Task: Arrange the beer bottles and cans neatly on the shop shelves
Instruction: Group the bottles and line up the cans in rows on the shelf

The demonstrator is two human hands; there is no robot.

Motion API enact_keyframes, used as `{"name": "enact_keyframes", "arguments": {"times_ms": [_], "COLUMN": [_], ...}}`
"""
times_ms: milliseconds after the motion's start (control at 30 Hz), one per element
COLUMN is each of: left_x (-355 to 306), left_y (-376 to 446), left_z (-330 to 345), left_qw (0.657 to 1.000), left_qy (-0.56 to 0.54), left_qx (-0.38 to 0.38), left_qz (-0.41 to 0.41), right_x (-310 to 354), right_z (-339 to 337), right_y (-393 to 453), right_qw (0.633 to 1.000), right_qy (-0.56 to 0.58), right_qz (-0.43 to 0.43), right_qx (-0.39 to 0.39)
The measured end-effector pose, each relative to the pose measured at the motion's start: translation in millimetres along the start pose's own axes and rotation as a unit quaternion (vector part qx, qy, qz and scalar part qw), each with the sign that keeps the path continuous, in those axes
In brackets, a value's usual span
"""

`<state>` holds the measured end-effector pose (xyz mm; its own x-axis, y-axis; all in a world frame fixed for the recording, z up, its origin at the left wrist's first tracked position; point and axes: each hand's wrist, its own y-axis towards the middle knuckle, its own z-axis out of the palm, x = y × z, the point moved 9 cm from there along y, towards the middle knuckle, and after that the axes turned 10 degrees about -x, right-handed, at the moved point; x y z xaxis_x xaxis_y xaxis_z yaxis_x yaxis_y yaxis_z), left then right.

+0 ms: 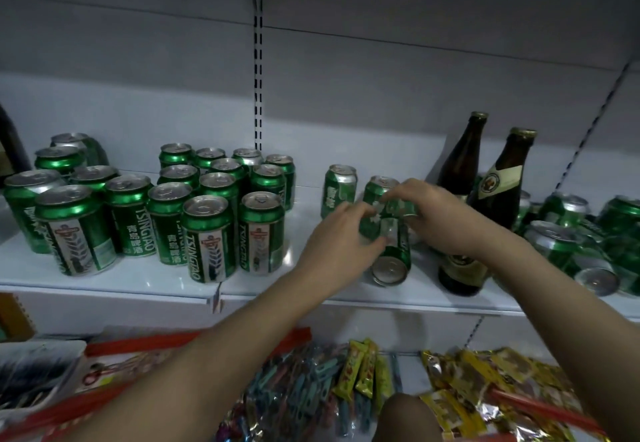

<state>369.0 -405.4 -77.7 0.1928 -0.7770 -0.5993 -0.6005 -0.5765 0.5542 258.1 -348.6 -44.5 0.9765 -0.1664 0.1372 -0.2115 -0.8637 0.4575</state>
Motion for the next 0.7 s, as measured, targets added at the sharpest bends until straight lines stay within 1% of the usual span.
{"name": "enact_keyframes", "arguments": {"times_ms": [100,200,267,367,500,633,700], "left_x": [2,7,11,17,19,20,17], "left_y": [-7,-10,-12,-12,-11,-9,-6], "left_z": [31,49,53,53,48,38,28], "left_qw": [0.999,0.998,0.997,0.996,0.994,0.994,0.996], "left_qy": [-0.019,-0.017,-0.018,-0.030,-0.030,-0.023,-0.024], "left_qx": [0.030,0.035,0.028,0.018,0.010,0.006,0.004], "left_qz": [-0.024,-0.053,-0.067,-0.085,-0.105,-0.102,-0.088], "right_x": [-9,-17,-20,-21,-23,-24,-24], "right_z": [20,39,49,57,61,62,61], "right_y": [-13,-23,-27,-26,-25,-28,-30], "right_qw": [0.996,0.992,0.991,0.994,0.996,0.997,0.999], "right_qy": [-0.048,-0.071,-0.071,-0.042,-0.057,-0.061,-0.018], "right_qz": [-0.018,-0.024,-0.021,-0.028,-0.039,-0.047,-0.032], "right_qx": [0.070,0.105,0.115,0.093,0.055,0.026,0.013]}}
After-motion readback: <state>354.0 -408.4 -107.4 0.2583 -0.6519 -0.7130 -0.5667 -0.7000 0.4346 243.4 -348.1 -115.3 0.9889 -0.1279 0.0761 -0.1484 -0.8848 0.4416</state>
